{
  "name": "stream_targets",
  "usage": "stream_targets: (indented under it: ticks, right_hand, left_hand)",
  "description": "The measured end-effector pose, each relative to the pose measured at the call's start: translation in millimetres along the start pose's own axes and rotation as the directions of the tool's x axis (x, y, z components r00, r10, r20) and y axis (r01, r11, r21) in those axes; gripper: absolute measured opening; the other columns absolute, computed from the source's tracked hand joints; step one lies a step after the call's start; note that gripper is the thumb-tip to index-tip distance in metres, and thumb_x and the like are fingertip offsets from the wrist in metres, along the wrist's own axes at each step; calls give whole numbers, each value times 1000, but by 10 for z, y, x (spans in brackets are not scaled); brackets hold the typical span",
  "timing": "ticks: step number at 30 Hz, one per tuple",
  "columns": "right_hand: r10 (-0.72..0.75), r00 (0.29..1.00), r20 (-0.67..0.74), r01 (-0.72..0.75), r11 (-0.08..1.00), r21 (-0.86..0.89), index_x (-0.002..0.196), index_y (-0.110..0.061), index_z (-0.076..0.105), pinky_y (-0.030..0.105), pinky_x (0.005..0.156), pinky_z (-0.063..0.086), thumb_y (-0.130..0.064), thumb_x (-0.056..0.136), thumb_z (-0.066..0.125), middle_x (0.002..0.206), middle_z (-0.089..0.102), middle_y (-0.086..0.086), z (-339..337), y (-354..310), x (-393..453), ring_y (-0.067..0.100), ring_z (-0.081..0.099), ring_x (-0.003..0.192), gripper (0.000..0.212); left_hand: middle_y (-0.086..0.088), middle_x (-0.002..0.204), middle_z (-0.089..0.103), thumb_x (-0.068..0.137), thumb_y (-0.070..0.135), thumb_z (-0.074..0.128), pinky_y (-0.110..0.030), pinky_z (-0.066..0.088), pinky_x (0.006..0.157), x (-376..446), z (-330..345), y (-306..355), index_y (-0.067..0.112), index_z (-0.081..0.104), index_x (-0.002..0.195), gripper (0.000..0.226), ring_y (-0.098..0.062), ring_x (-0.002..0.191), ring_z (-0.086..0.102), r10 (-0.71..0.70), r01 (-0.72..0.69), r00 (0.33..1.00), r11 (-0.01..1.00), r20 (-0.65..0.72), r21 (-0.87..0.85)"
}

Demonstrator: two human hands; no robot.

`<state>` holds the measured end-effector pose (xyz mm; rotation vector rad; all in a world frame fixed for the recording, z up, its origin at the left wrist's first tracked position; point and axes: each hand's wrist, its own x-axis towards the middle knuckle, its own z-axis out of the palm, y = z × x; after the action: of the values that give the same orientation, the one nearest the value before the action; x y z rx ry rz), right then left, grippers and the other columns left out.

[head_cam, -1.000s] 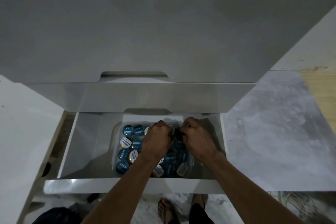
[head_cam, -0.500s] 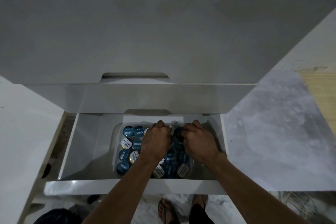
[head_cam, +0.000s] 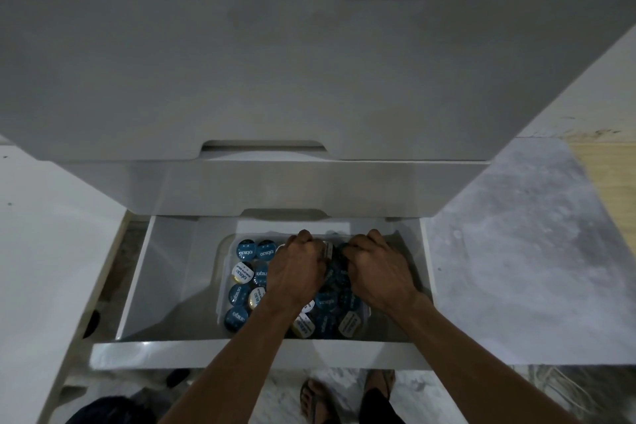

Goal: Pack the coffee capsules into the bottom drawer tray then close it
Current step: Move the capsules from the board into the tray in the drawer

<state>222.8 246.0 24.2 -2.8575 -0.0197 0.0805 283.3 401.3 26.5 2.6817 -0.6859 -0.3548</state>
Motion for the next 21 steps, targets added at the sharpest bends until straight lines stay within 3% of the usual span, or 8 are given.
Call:
stream_targets:
  ticks: [11, 17, 21]
  right_hand:
    - [62, 998, -4, -61, 983, 171, 115, -21, 65, 34, 72, 51, -18, 91, 50, 113, 62, 0, -101, -67, -41, 21, 49, 104, 29]
    - [146, 988, -43, -127, 948, 293, 121, -24, 63, 34, 82, 54, -24, 92, 57, 119, 62, -2, -158, -154, -132, 18, 55, 108, 30]
    - [163, 983, -86, -119, 918, 378, 119, -23, 66, 26, 84, 52, -22, 89, 63, 115, 65, -1, -189, -232, -206, 15, 60, 104, 30]
  left_hand:
    - [0, 110, 61, 90, 31, 60, -35, 56, 74, -150, -127, -93, 22, 68, 110, 23, -20, 97, 64, -23, 17, 996, 997, -82, -73]
    - [-1, 111, 64, 88, 31, 64, -36, 57, 75, -309, -223, -158, 18, 69, 109, 25, -20, 95, 66, -20, 3, 991, 992, -132, -123]
    - [1, 112, 63, 87, 31, 66, -36, 56, 77, -412, -267, -223, 19, 69, 111, 26, -18, 97, 65, -29, 1, 986, 987, -166, -163]
